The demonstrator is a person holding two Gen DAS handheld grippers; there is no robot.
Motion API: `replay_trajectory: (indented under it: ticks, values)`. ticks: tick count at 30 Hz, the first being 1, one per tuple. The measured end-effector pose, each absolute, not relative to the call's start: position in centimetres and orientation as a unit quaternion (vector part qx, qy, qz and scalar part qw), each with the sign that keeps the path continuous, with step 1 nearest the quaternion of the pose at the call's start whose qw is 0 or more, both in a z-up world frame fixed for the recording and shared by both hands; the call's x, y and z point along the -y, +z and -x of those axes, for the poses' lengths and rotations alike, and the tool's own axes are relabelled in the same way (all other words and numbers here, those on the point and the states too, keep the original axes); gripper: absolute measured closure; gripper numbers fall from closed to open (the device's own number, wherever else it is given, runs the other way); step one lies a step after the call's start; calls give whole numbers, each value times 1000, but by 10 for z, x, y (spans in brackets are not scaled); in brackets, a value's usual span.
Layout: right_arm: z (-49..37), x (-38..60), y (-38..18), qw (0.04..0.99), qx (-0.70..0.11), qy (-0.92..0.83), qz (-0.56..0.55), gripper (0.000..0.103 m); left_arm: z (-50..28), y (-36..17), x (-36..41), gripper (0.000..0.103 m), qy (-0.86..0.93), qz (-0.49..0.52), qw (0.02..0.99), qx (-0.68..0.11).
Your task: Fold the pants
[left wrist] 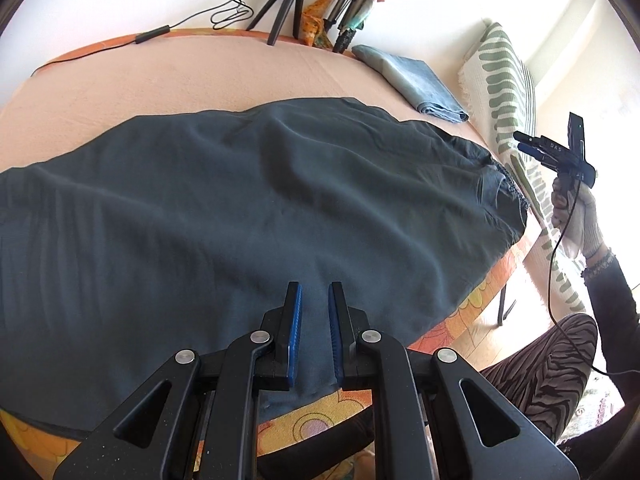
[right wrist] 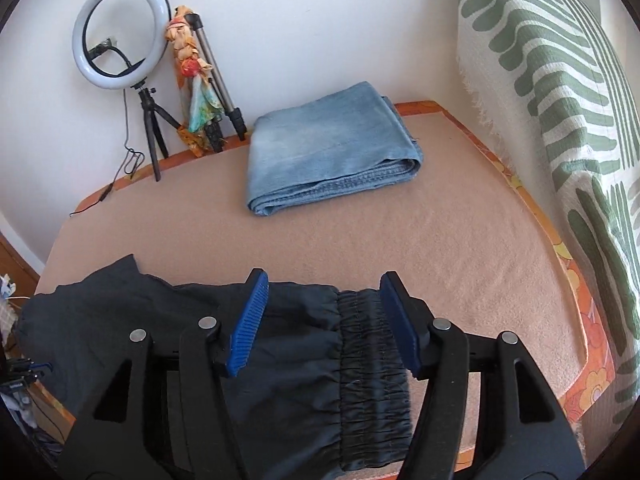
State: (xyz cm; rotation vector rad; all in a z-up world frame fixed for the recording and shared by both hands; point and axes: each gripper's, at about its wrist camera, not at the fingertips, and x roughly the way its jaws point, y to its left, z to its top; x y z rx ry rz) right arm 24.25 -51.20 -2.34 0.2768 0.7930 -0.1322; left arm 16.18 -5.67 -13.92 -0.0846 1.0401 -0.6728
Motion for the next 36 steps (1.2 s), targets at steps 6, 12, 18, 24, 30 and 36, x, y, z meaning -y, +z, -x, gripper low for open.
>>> replay_trajectory:
  ticks: [6,12,18,24,30,36]
  values:
    - [-300,449,-27,902,-405,29,-144,42,-161,-133,8,89,-259,53,843,-469]
    - [-354,399,-51,881,-435,81,-166,42,-168,-127,-47,78,-185,96,868,-451]
    - [-404,371,-89,847,-476,109,-210,41,-179,-132,-84,75,-123,102,878,-452]
    - [-438,354,-122,817,-521,113,-220,41,-183,-151,-117,75,-68,121,874,-466]
    - [-444,338,-132,794,-535,160,-239,41,-184,-168,-139,75,-40,147,864,-481]
    - [-439,306,-130,796,-543,190,-191,86,-185,-169,-146,75,-37,158,863,-478]
